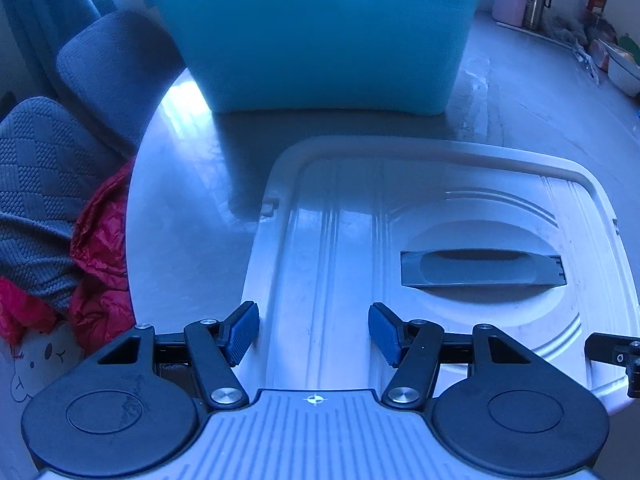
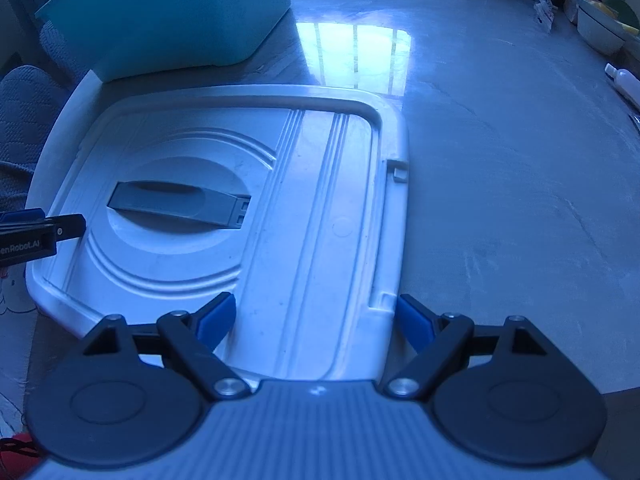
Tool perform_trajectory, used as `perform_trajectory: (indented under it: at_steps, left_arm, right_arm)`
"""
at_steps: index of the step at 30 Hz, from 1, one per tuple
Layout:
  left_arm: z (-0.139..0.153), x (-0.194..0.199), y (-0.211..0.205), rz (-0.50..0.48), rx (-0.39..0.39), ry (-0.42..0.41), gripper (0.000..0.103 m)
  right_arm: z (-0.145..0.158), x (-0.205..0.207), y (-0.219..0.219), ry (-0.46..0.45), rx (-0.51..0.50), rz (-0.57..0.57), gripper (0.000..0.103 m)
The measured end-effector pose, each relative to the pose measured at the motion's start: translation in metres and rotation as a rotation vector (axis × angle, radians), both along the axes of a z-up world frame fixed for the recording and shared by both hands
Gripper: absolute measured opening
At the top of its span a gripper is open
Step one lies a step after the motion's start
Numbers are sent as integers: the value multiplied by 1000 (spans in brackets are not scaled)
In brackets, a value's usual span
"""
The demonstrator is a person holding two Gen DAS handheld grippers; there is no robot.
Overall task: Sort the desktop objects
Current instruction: 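Close the left tool on the lid rim while the right tool hovers over the lid, then lift and tilt the white lid up with the left tool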
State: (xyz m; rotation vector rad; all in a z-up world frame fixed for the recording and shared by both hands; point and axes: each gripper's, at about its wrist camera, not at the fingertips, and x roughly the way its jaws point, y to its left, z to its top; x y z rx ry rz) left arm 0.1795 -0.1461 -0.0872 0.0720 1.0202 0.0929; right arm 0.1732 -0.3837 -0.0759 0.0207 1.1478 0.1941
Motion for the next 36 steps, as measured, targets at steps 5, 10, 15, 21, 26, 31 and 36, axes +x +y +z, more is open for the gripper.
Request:
perform_trajectory:
  at_steps: [5,10,15,21,26,31,36]
  left_arm:
    - [-3,3,11,16,-1,-4,64]
    - [-2,5,14,23,-3,-4,65]
    - [2,6,18,42,-17,-3,65]
    - [12,2,41,107,-49,-6,65]
    - [18,-11,66,172,-113,1,65]
    - [17,-30,80,219,-155,30,65]
    - [10,-45,88,240,-149,58,73]
  right_arm:
    - [-1,1,-1,0,3,4,87]
    - [-3,5,-2,12,4,11,87]
    - [-4,7,-5,14,7,14,87]
    - [-5,8,-10,10,4,16,89]
    - [-8,10,-14,10,-1,22,91]
    - [-10,10,-17,8,-3,29,91]
    - [-12,13,2,13,-6,52,91]
